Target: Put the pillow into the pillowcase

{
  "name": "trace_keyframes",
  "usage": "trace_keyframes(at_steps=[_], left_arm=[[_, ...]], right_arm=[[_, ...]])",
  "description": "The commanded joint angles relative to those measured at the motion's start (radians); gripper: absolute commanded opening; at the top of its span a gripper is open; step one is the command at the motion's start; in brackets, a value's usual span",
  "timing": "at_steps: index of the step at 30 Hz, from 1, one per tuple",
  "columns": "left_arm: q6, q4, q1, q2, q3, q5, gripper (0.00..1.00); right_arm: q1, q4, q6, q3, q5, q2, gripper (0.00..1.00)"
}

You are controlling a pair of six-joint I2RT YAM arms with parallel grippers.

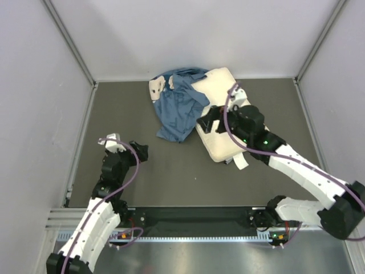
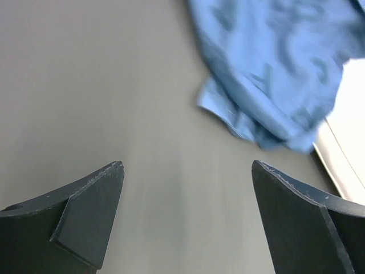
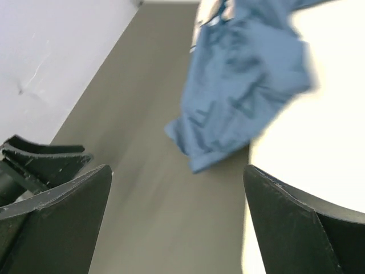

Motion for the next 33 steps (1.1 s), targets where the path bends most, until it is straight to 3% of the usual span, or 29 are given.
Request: trace_keyframes(at_steps=[1,4,9,17,21,28,33], left_arm=[[0.014,0.160,-0.002,0.101,0.012,0.187,0.99],[0.014,0.232,-0.020,0.207,0.024,0.268,0.99],[0.024,0.260,-0.136,0.359,0.081,0.228,0.99],[0.058,0.211,-0.385,0.621,0.323,-0.014,0.99],[0.078,0.127,-0.402,0.798,0.486,-0.112,0.99],[0.107,0.091,-0.402,1.127,0.725,-0.109,0.98],[0.100,0.051,-0.402,1.269,0.831,-0.037,0.87]], right_arm=[[-0.047,-0.065,0.025,-0.103,0.154,-0.145,0.98],[-0.108,-0.120,0.072,-0.177,0.197,-0.211,0.99],[-0.301,-0.174,0.148,-0.266,0.124,-0.239,1.00],[-0.410,-0.214,0.290,-0.378,0.221,-0.241,1.00],[-0.429,-0.214,0.405,-0.438,0.232,-0.258,1.00],[-0.432,-0.047,0.542,-0.536,0.123,-0.195,1.00],[-0.435,0.099,0.602,-0.560,0.073,-0.106,0.97]])
